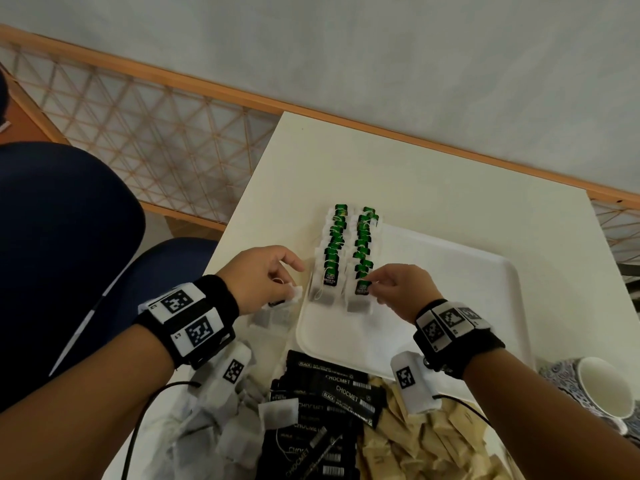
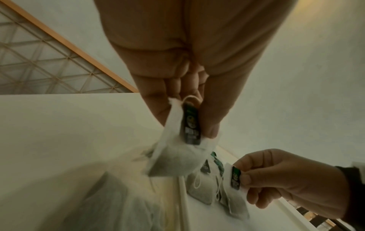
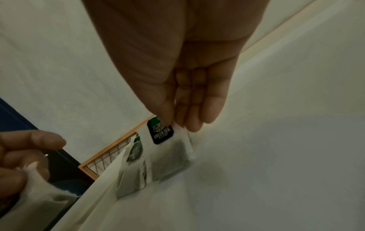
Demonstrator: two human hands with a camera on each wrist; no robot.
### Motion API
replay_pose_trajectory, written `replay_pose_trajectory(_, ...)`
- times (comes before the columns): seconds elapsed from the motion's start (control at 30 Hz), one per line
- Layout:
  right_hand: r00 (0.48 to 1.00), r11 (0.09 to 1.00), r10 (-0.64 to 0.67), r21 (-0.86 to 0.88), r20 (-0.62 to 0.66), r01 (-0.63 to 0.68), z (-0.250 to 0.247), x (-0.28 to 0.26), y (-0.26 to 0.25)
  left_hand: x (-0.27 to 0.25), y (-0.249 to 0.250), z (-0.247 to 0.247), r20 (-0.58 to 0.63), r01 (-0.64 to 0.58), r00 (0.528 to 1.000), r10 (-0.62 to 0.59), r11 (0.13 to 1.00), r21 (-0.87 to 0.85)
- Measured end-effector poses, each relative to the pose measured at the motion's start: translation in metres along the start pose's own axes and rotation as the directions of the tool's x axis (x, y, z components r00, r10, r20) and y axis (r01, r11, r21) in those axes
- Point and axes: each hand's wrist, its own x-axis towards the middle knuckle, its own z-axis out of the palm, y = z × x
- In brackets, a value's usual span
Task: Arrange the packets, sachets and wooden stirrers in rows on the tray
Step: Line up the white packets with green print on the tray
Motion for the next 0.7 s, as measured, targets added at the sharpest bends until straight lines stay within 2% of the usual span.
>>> replay_pose_trajectory(0.17, 0.998, 0.999, 0.016, 0.035, -0.054, -0.014, 0.002, -0.002, 0.002, 0.0, 0.005, -0.001, -0.005, -0.019, 1.0, 0.019, 1.0, -0.016)
replay_pose_trajectory(0.27, 0.988, 0.998, -0.057, 0.03, -0.145, 0.062, 0.001, -0.01, 0.0, -0.001, 0.006, 0.0, -0.004, -0.018, 1.0, 0.018, 1.0, -0.024)
replay_pose_trajectory(0.3, 0.99, 0.996, -0.084, 0.028, -0.114, 0.088, 0.001, -0.014, -0.002, -0.001, 0.006, 0.001, -0.002, -0.019, 1.0, 0.019, 1.0, -0.024)
replay_pose_trajectory(0.37, 0.989, 0.992, -0.123, 0.016, 0.082, 0.122, 0.002, -0.021, -0.005, -0.002, 0.006, 0.002, 0.005, -0.019, 1.0, 0.019, 0.999, -0.028)
replay_pose_trajectory(0.43, 0.958, 0.993, -0.117, -0.001, 0.263, 0.122, 0.008, -0.027, -0.006, -0.002, 0.006, 0.002, 0.013, -0.017, 1.0, 0.017, 0.999, -0.028)
replay_pose_trajectory(0.47, 0.948, 0.993, -0.108, -0.004, 0.3, 0.114, 0.01, -0.03, -0.006, -0.002, 0.006, 0.003, 0.018, -0.016, 1.0, 0.017, 1.0, -0.025)
replay_pose_trajectory(0.7, 0.946, 0.992, -0.123, 0.022, 0.301, 0.122, 0.019, -0.028, -0.006, -0.001, 0.011, 0.005, 0.039, -0.028, 0.999, 0.029, 0.999, -0.02)
